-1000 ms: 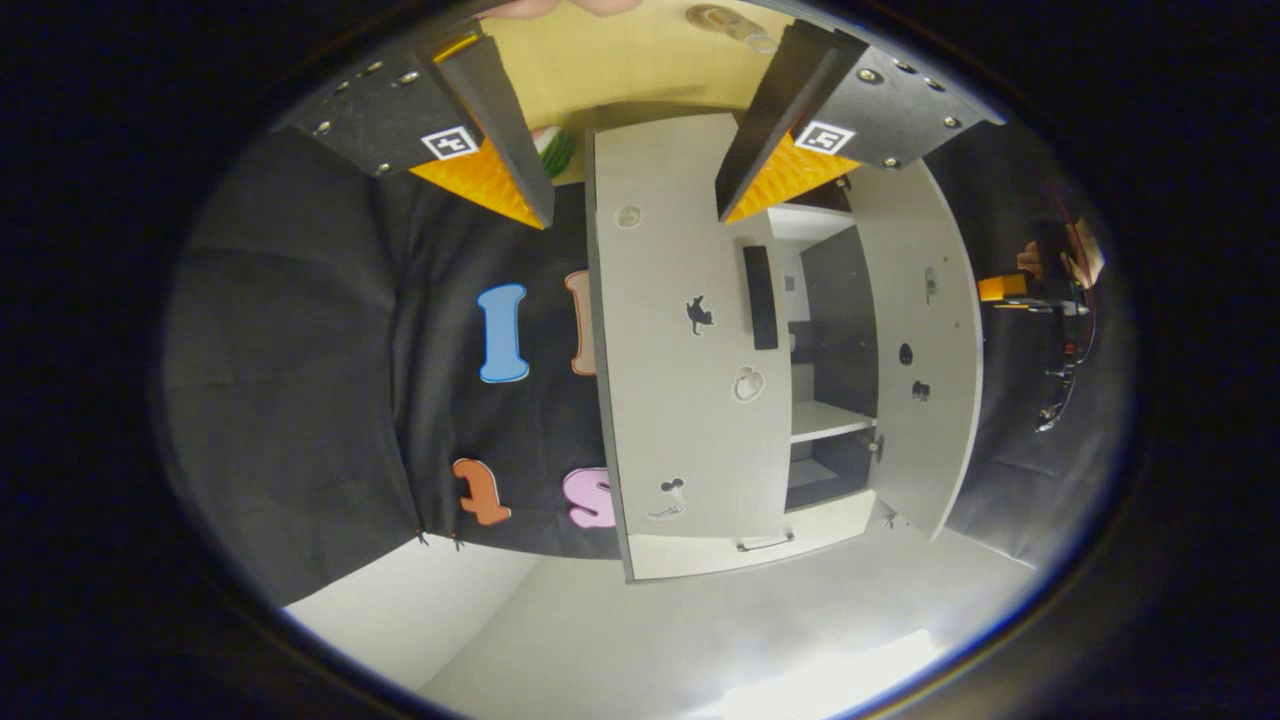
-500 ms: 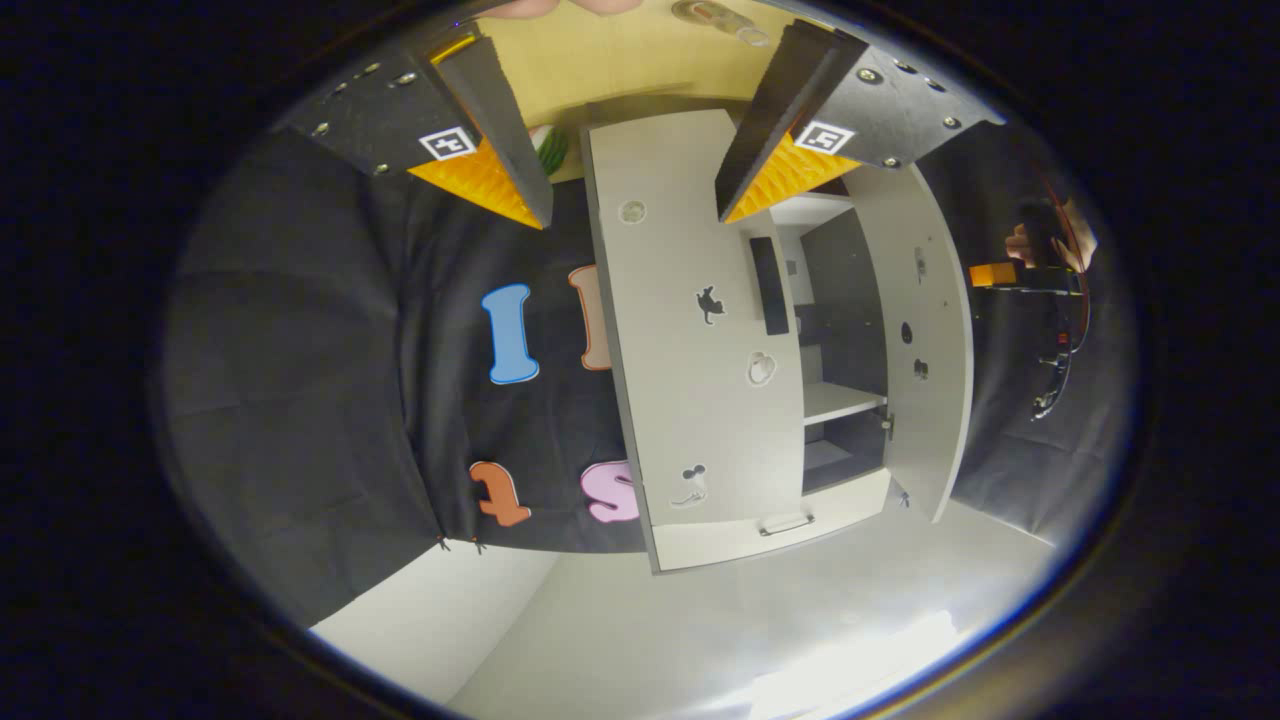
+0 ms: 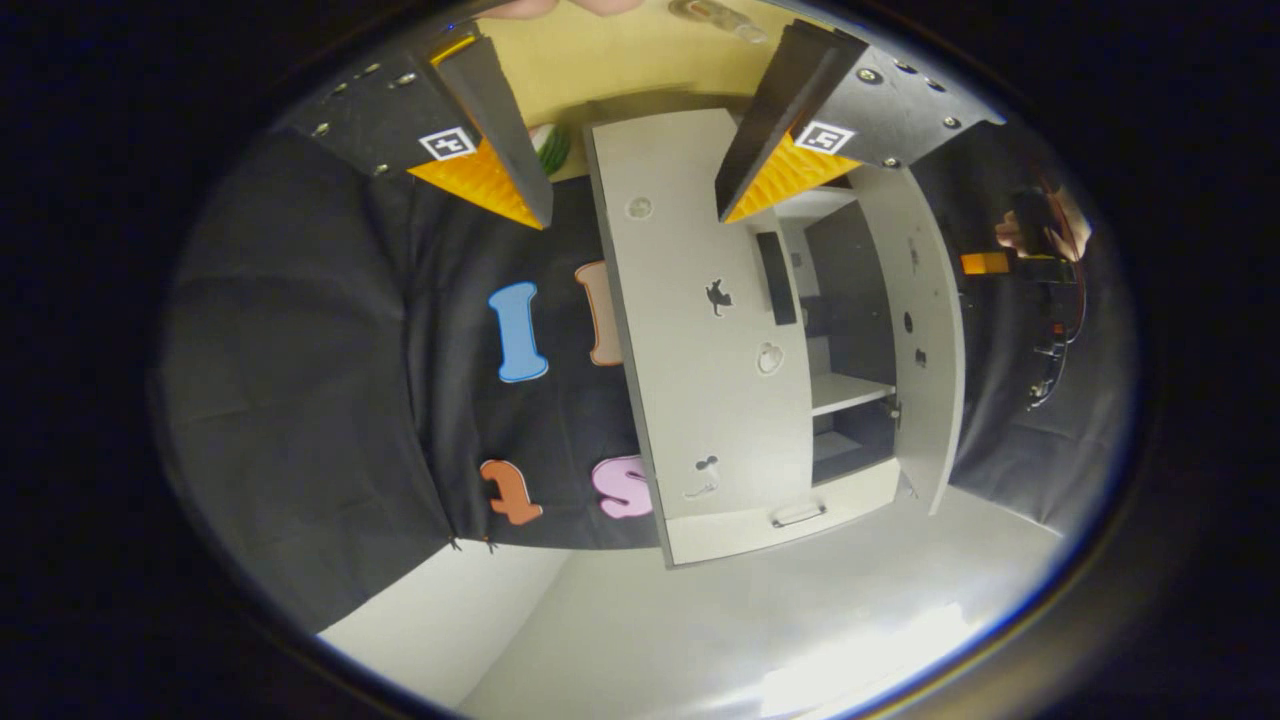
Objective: Grasp the bottle in the cabinet with the left hand and place it on the coaster, then close the right door with the right hand and the left door with the left hand.
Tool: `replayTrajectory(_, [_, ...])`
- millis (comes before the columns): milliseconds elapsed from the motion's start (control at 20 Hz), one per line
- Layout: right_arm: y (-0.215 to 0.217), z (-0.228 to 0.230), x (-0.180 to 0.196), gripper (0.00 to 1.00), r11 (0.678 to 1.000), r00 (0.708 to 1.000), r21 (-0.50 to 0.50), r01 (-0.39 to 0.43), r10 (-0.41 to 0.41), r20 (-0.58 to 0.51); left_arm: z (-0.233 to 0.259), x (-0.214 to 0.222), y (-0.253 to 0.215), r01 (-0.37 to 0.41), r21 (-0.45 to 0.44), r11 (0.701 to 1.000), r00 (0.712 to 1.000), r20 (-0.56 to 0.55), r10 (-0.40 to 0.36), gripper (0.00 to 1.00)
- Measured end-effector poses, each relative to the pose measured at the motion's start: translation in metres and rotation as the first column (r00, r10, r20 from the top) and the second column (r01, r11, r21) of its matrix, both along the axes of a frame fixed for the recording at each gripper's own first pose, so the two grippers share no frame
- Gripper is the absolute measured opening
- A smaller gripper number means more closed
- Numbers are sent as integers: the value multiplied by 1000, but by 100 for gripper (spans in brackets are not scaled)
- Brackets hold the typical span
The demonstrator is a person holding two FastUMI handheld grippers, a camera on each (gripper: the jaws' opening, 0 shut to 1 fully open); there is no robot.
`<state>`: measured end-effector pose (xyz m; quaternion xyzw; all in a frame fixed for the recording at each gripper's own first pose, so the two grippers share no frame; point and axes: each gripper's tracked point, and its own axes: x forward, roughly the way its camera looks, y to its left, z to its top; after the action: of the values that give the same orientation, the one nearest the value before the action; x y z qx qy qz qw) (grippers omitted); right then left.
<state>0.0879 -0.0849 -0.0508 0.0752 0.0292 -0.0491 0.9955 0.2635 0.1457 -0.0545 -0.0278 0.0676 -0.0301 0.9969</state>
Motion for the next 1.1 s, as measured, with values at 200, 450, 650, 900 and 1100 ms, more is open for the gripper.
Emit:
replayTrajectory(200, [-1,5,-2,97,1000,999,11,-24,24,22,-1,3,-16,28,-3,1000,1000,-1,-28,88])
replayTrajectory(450, [-21,9,15,100,998,999,57,-9,6,41,-5,17,-39,61,9,998,998,-1,-61,87])
replayTrajectory(650, [-30,12,24,100,1000,999,18,7,-7,39,-8,28,-52,56,-3,998,998,-14,-56,94])
replayTrajectory(900, [-23,29,12,100,999,998,-29,-18,20,58,-3,7,-59,9,-45,999,1000,-27,-10,95])
replayTrajectory(1100, [-22,38,-9,100,1000,999,-14,-1,2,42,16,-37,-51,-33,-18,999,999,14,33,95])
